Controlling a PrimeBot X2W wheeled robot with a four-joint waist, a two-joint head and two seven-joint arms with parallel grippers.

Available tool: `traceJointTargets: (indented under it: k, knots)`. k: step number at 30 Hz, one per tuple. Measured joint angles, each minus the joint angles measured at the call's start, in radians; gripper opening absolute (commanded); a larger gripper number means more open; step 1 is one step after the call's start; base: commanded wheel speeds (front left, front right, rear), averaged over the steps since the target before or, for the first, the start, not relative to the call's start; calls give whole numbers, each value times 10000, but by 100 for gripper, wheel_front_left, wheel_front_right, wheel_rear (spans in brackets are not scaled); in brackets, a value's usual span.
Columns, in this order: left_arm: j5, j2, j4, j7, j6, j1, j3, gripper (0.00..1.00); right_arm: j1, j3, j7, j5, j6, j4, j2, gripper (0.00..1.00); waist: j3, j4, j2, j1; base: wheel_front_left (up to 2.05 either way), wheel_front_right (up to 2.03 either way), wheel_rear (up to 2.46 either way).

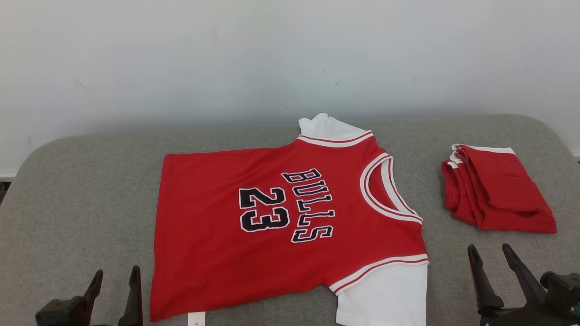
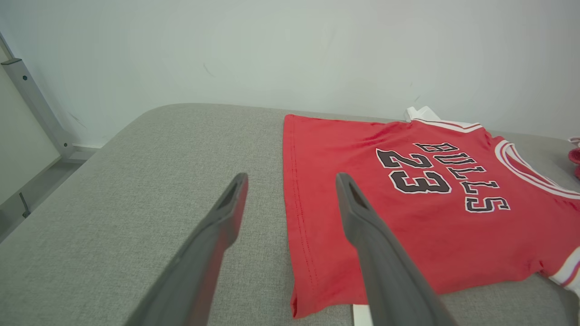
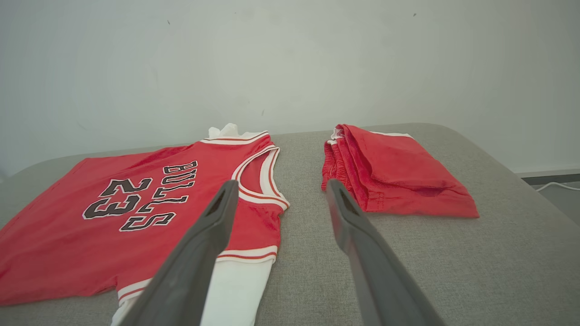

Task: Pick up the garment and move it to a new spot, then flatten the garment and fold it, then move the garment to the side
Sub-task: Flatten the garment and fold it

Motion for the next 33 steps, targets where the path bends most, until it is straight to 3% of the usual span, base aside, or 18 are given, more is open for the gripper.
traceJointTargets:
  k: [22,33]
  knots:
    - [209,-155,-134,407,-19,165,-230,100,90,-113,324,-173,-4,-42,109,100,119,81,1,0,0,0,0]
    - [-414,-324,861,857,-637,28,-466,100,34,623,1045,-4,104,903,378,100,270,163,0,0,0,0,0]
